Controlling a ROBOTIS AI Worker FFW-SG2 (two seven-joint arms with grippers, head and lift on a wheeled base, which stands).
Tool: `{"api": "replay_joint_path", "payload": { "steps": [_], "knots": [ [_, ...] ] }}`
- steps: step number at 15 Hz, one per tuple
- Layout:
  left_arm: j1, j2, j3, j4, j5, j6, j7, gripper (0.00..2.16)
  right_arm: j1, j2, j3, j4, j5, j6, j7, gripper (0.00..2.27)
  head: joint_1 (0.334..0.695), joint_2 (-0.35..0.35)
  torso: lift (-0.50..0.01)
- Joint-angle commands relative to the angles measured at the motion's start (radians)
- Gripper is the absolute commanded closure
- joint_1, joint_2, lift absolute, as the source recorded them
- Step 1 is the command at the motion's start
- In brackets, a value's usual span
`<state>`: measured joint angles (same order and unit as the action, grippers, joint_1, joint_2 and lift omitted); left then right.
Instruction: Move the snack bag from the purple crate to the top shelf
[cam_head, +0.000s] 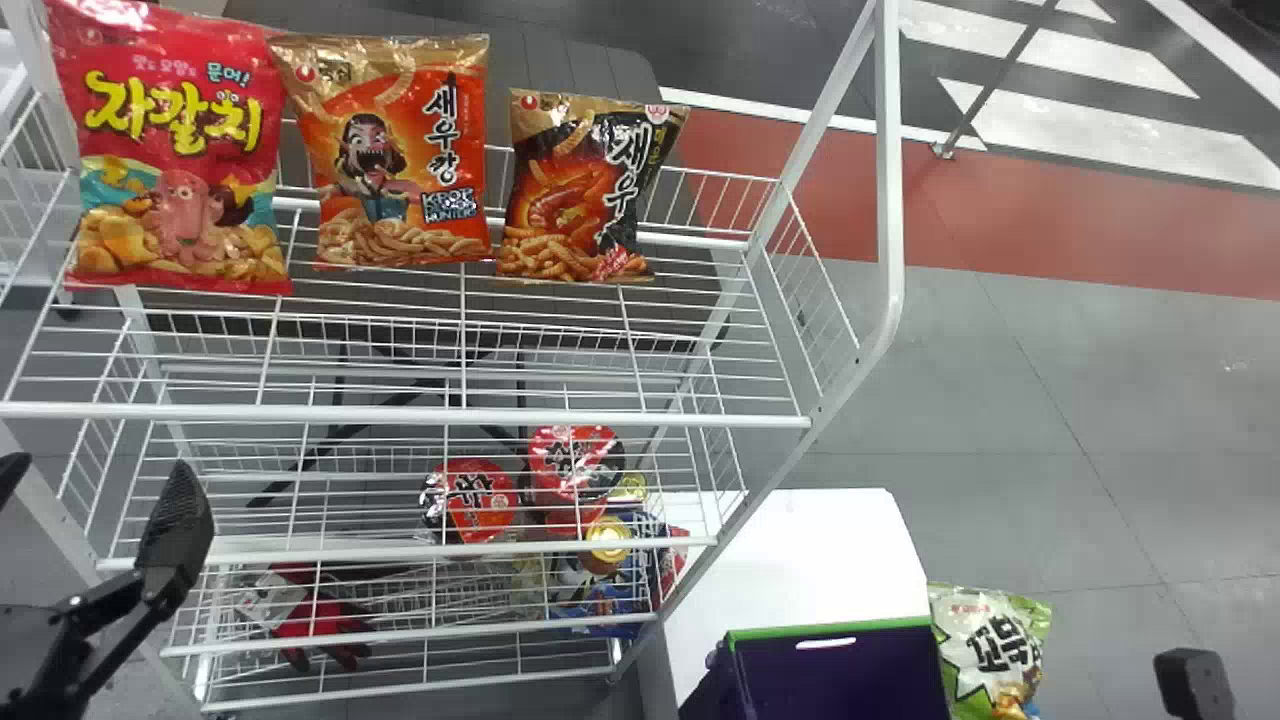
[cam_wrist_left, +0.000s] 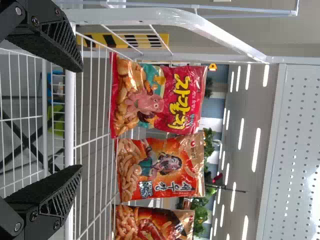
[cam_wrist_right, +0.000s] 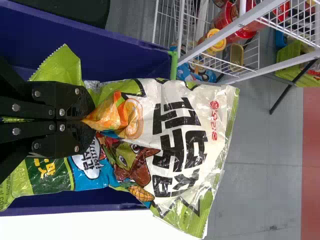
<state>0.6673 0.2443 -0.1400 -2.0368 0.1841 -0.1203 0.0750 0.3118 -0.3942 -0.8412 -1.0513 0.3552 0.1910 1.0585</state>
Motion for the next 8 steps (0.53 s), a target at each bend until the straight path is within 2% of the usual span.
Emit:
{"api": "replay_joint_path", "payload": {
  "steps": [1, 8],
  "knots": [
    [0.000, 0.000, -0.001, 0.003, 0.000, 0.000, -0.001, 0.14, 0.003, -0.002, -0.006, -0.001, -0.001, -0.001, 0.001, 2.01, 0.695, -0.350, -0.020],
    [-0.008, -0.003, -0.003, 0.006, 0.000, 0.003, -0.003, 0.14, 0.003, -0.005, -0.010, -0.004, -0.001, 0.008, 0.006, 2.01, 0.695, -0.350, 0.007]
  ]
}}
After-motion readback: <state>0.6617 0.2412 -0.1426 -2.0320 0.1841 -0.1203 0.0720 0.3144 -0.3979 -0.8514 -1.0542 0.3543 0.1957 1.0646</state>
